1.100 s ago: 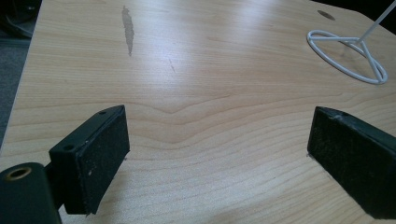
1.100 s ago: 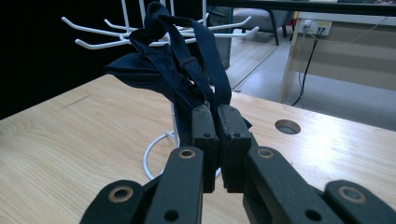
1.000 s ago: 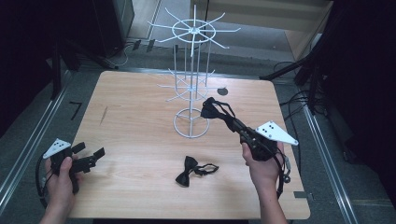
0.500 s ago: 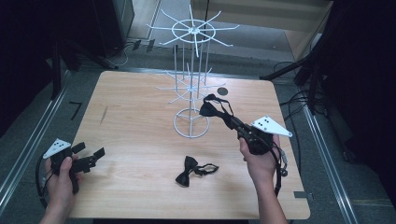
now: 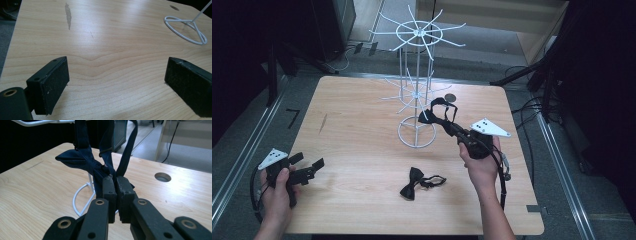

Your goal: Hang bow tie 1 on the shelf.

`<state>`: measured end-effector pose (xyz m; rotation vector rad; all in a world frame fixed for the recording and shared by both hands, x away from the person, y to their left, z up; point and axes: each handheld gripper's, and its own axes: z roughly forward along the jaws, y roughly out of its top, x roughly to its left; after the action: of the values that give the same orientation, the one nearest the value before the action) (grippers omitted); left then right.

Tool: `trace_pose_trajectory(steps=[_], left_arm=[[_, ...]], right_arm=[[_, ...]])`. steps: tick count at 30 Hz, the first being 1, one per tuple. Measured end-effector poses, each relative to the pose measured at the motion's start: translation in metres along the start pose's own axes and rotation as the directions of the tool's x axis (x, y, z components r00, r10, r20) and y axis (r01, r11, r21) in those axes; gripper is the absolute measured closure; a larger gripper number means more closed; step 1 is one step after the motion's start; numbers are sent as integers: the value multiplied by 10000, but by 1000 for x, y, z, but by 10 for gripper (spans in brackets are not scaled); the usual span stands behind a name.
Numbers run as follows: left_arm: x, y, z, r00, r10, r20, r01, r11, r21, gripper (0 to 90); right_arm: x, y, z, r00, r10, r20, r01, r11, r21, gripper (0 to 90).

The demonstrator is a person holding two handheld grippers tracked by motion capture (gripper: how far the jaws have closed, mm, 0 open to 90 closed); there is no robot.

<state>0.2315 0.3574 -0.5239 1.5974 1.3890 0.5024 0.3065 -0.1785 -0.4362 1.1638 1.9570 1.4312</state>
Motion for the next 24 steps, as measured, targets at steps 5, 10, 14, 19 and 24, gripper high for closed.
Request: trace_pose_trajectory(steps=[5, 10, 14, 19, 24], left_arm=[[0, 0, 0, 10000, 3, 43, -3, 10000, 50, 60], [0, 0, 0, 10000, 26, 50, -26, 10000, 65, 60], [0, 0, 1, 10000, 12, 53, -12, 10000, 98, 60], [0, 0, 1, 10000, -7, 65, 6, 10000, 81, 60], [0, 1, 1, 10000, 27, 74, -28, 9999, 132, 60]], right_arm=[[1, -1, 8, 10000, 24, -41, -23, 9999, 116, 881], [5, -5, 19, 9999, 57, -112, -54, 9995, 315, 878], [7, -7, 26, 9999, 8, -117, -3, 9993, 378, 868], [6, -14, 30, 9999, 98, -84, -95, 9993, 353, 785], [4, -22, 26, 9997, 109, -214, -100, 9992, 382, 726]])
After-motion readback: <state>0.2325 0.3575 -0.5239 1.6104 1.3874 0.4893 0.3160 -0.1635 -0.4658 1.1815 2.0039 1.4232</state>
